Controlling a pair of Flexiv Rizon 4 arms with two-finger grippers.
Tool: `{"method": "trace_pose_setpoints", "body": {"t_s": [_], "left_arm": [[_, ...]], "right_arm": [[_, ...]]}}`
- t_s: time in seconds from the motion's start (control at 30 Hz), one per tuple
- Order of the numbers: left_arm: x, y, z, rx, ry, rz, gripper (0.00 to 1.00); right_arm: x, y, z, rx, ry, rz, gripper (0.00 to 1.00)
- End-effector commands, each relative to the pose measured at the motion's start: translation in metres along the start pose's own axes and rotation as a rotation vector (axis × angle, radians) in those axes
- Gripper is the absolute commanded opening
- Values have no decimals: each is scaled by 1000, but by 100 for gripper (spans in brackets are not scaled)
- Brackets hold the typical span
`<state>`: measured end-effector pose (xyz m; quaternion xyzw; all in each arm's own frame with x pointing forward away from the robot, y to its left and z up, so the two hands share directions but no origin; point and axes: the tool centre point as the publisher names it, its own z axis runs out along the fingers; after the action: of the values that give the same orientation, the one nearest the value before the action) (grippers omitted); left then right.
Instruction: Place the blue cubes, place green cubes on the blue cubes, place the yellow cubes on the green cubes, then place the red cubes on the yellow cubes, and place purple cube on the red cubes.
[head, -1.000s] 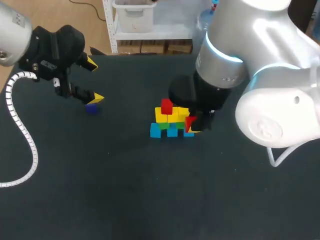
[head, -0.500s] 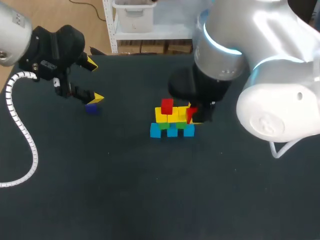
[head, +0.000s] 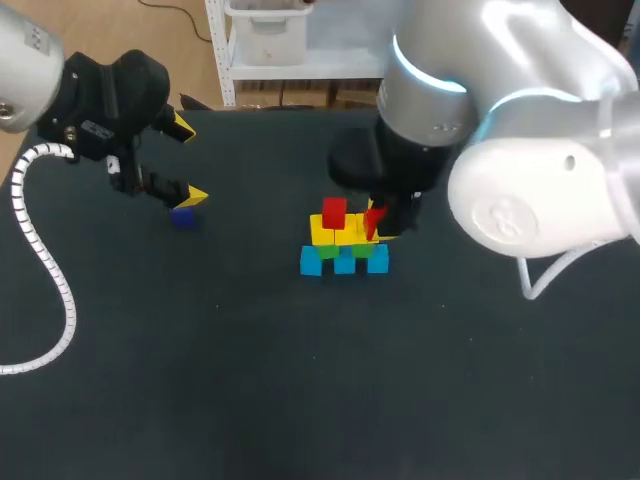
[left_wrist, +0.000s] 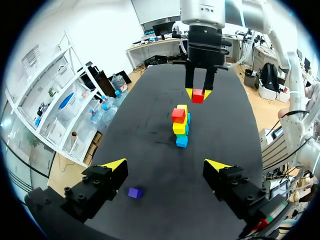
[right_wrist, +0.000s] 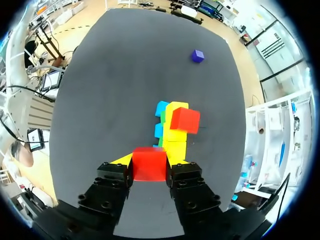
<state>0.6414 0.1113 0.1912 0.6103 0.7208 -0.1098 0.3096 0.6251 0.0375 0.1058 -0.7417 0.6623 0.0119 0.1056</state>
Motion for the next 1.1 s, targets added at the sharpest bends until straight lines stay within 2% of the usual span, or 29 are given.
{"method": "trace_pose_setpoints", "body": {"t_s": [0.03, 0.5, 1.1], "left_arm": [[1, 0, 0, 0, -2, 0, 100], [1, 0, 0, 0, -2, 0, 100], [1, 0, 0, 0, -2, 0, 100]], "right_arm": [[-6, -6, 0, -21, 3, -8, 0], [-6, -7, 11, -65, -28, -6, 0], [-7, -11, 18, -81, -8, -22, 0]]}}
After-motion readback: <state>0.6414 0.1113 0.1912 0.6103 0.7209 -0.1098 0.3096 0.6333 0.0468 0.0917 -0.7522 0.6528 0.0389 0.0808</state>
